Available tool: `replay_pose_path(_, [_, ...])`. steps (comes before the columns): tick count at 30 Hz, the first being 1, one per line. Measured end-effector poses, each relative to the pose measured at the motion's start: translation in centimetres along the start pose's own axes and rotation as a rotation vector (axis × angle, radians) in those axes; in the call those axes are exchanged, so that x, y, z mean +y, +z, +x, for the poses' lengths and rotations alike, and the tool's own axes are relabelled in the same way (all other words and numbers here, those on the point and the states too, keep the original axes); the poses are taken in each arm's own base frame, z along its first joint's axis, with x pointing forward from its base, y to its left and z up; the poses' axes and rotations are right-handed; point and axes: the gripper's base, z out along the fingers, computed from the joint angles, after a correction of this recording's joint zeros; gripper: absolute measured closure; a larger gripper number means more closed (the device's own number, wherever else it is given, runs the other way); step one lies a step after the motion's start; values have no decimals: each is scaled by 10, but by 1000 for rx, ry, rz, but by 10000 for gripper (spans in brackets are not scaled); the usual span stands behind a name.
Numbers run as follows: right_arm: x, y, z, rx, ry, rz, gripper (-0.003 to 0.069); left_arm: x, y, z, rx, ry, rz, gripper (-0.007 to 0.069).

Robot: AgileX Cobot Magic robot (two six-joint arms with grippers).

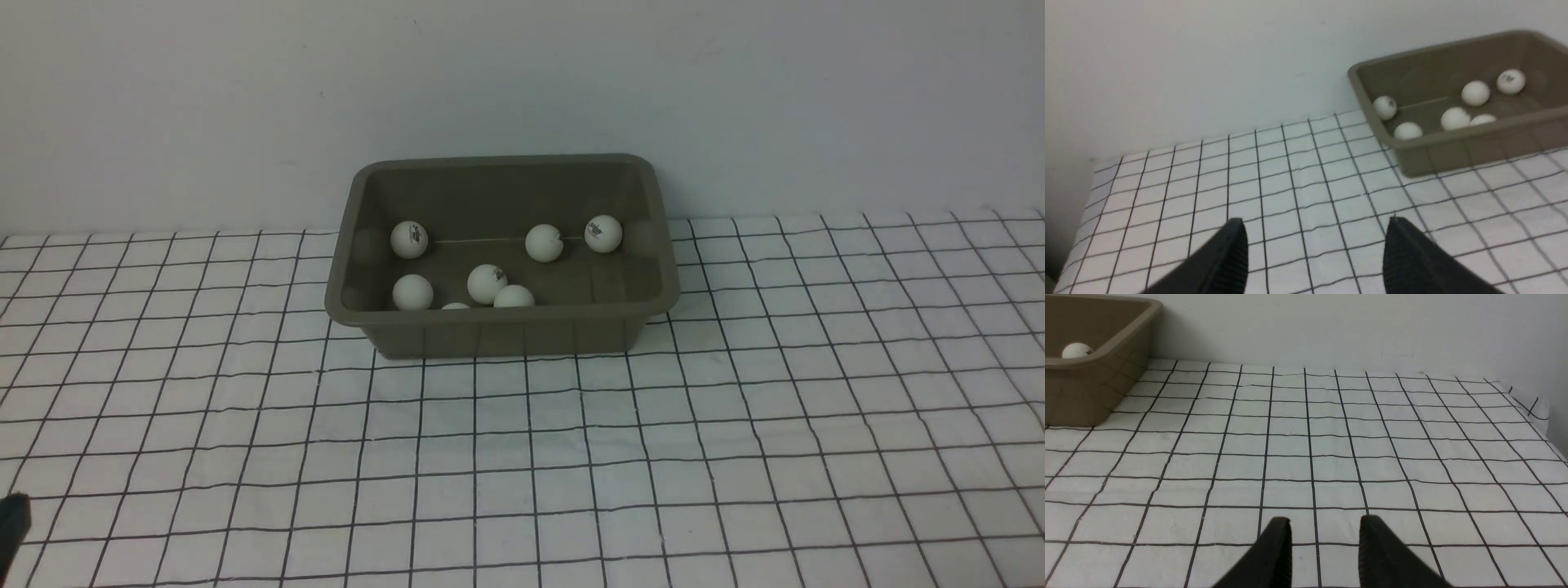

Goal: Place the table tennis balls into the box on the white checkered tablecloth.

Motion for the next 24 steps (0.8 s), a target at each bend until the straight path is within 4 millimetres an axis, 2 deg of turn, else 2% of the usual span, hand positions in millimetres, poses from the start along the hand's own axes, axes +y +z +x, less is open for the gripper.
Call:
replay_pose_path(8, [0,0,0,0,1,0,435,-1,19,56,131,32,-63,220])
replay_pose_path(14, [0,0,0,0,1,0,435,-5,30,89,117,3,-61,220])
replay_pose_path(18, [0,0,0,0,1,0,435,-7,32,98,102,-25,-56,220])
replay_pose_path(24, [0,0,0,0,1,0,435,-7,31,98,69,-26,-60,220])
